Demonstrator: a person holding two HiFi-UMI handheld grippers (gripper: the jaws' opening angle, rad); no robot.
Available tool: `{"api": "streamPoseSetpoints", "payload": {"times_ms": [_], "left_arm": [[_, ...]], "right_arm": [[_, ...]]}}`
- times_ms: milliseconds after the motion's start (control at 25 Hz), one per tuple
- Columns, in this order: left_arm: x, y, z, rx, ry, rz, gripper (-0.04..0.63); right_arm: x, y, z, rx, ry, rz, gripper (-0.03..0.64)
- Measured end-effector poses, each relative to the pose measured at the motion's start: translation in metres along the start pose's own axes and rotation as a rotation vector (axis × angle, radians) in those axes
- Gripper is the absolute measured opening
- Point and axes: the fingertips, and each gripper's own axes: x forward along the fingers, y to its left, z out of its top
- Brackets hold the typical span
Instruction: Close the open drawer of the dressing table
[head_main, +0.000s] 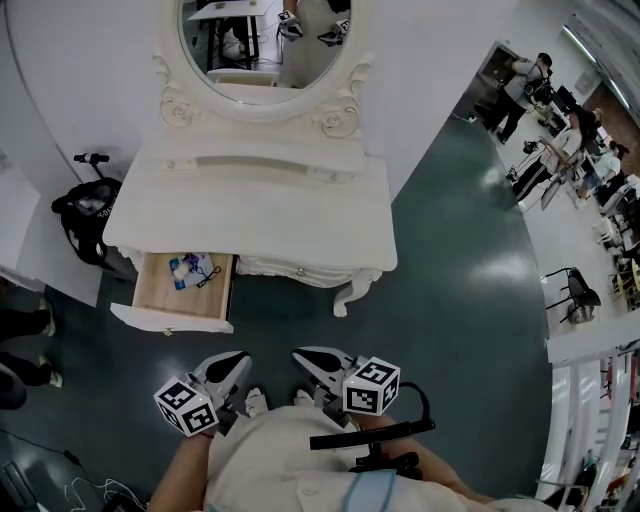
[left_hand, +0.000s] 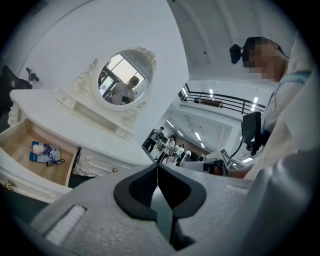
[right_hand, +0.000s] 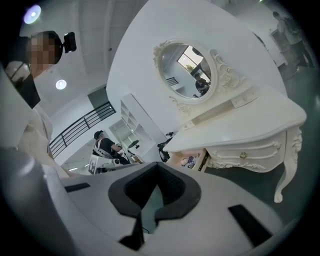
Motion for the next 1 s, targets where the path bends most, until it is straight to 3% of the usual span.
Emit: {"api": "streamPoseSetpoints", "payload": {"times_ms": [1000], "left_arm": [[-0.0046, 0.0017, 0.0004, -0.005, -0.008, 0.008, 0.009]], "right_arm": [[0.0042, 0.0076, -0.0027, -0.04, 0.03, 0.009, 0.015]]}}
